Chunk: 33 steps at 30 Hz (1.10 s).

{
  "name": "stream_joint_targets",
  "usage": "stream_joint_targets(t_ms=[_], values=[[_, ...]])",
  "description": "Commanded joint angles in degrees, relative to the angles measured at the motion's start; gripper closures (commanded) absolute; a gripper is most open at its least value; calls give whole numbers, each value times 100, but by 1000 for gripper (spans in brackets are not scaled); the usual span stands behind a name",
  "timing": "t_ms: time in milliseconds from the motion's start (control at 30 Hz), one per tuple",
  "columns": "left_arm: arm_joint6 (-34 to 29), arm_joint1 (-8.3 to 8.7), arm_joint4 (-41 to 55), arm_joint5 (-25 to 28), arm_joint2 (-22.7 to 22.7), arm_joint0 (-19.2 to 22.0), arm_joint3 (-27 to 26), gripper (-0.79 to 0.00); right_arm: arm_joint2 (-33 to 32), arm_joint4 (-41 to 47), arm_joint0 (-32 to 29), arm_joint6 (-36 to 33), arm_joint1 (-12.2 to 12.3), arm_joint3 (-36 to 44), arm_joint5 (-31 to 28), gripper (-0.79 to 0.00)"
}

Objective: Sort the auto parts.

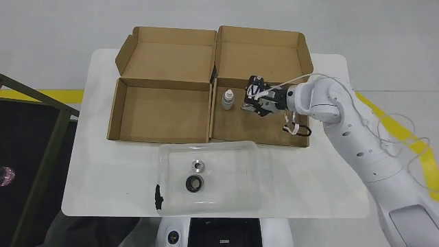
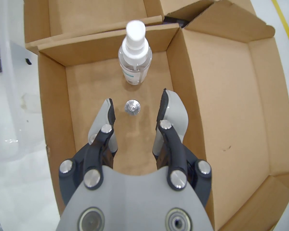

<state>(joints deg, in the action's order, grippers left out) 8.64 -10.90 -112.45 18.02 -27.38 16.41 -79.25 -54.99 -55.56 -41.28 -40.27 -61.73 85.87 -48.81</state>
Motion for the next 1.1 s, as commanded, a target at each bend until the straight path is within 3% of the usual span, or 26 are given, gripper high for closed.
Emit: stream_joint_targets(t_ms=[0, 233, 533, 833, 1067], values=[[0, 0, 0, 0, 0, 0, 0, -785, -162, 49, -149, -24, 54, 257, -2, -369], [0, 0, 0, 0, 0, 0, 0, -785, -531, 140, -704, -67, 202, 1214, 63, -379], [0, 0, 0, 0, 0, 0, 0, -785, -522, 121, -1173, 209, 255, 1970, 120, -382], [0, 0, 0, 0, 0, 0, 0, -785, -134, -120, -1408, 366, 229, 2578, 211, -382], [0, 0, 0, 0, 0, 0, 0, -785, 338, -335, -1252, 375, 146, 2619, 184, -376]])
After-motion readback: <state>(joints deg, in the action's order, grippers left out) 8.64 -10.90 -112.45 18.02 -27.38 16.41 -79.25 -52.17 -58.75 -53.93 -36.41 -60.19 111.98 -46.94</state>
